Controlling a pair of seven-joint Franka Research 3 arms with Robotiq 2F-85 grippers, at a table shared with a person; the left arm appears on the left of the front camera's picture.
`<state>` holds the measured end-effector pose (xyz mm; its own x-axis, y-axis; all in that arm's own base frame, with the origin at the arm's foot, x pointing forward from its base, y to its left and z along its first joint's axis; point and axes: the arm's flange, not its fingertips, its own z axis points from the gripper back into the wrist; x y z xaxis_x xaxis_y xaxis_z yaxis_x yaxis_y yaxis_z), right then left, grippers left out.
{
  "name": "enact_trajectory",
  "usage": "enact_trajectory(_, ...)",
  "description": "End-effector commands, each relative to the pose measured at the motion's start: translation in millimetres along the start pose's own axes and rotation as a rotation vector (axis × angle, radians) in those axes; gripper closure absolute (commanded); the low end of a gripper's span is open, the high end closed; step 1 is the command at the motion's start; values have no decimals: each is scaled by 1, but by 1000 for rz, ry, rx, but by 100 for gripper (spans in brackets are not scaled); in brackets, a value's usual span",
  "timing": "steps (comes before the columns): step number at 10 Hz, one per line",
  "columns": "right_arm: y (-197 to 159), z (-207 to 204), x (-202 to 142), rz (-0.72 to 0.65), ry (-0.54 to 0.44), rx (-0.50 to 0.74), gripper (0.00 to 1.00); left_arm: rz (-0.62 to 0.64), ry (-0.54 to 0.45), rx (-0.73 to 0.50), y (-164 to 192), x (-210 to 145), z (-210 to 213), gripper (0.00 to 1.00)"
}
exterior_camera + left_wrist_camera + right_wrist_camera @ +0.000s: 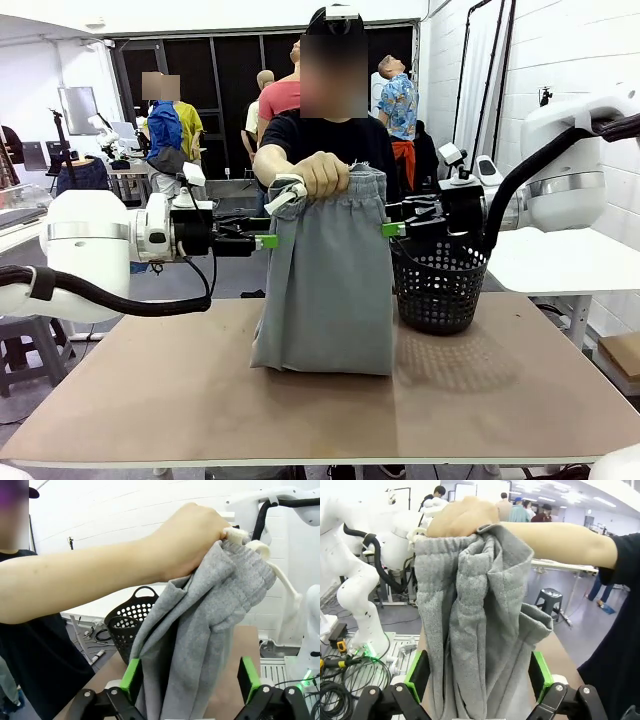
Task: Fold the training pants.
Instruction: Release the ends of the Training pants and then grab the overlapped ends.
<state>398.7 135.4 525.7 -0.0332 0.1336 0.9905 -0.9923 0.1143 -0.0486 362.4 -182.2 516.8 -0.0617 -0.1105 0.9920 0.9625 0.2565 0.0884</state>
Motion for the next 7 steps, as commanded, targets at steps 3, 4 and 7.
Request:
enact_trajectory(3,4,-6,-10,15,-35,-48,0,-4,-28,69,-3,1,9,0)
enact_trajectory(4,3,-7,-12,4,-36,-39,0,-9,-30,73,-2,0,9,0)
enact_trajectory(7,3,-10,-14,11,-47,-59,0,-25,-28,75,2,-1,4,0)
